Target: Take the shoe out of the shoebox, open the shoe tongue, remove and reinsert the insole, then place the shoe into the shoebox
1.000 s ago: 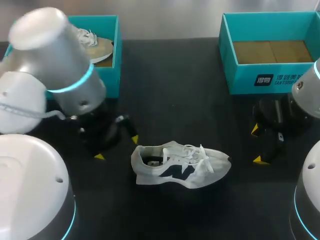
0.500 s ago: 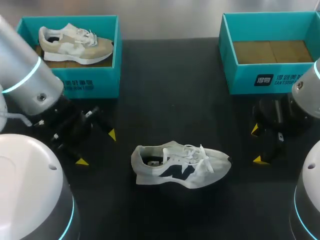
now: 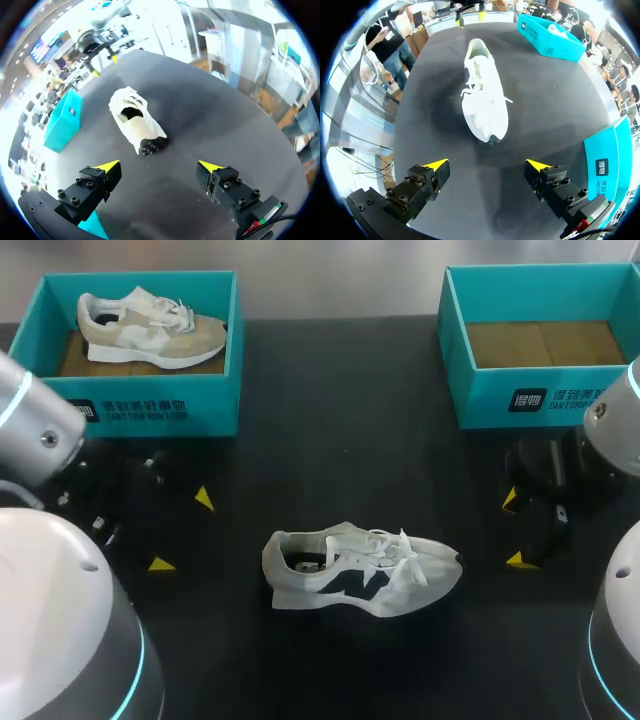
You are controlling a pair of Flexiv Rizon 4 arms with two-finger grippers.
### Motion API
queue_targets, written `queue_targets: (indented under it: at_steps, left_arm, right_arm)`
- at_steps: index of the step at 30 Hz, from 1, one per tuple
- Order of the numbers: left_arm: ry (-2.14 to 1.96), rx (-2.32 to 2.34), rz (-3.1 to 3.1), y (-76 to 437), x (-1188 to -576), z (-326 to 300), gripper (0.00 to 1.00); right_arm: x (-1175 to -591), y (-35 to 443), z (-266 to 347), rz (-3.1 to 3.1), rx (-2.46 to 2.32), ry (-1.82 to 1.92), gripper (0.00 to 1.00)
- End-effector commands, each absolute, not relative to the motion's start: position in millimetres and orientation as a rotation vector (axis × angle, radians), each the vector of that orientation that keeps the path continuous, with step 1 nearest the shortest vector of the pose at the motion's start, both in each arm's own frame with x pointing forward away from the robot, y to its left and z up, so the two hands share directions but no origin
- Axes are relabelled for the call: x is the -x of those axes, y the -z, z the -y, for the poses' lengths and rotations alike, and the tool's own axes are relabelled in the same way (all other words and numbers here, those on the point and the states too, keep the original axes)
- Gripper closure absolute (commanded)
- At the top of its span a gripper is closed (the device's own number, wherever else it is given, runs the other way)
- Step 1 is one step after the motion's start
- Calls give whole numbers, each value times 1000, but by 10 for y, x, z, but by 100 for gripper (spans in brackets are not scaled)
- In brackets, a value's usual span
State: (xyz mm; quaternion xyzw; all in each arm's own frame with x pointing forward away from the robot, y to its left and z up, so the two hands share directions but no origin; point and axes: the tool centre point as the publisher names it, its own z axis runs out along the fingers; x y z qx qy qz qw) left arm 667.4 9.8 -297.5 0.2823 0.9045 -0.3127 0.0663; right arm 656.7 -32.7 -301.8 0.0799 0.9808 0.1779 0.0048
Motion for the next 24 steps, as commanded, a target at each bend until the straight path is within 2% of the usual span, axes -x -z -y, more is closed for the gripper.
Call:
queue_targets:
  at_steps: [1,13,17,24]
  left_arm:
    - [1260,-621,-2604,3203,-6711,-197,0]
    - [1260,-621,-2604,3203,-6711,-197,0]
    - [1499,-501,-2628,3355,-6796,-273,0]
    - [1679,-348,-2658,3672,-6805,-299,0]
  right_arm:
    - [-6559,3029,320,-3070,-252,-553,0]
    - [-6559,3029,320,-3070,-252,-553,0]
    - [-6559,3029,320,-3070,-252,-553,0]
    - [-6559,3029,320,-3070,-252,-553,0]
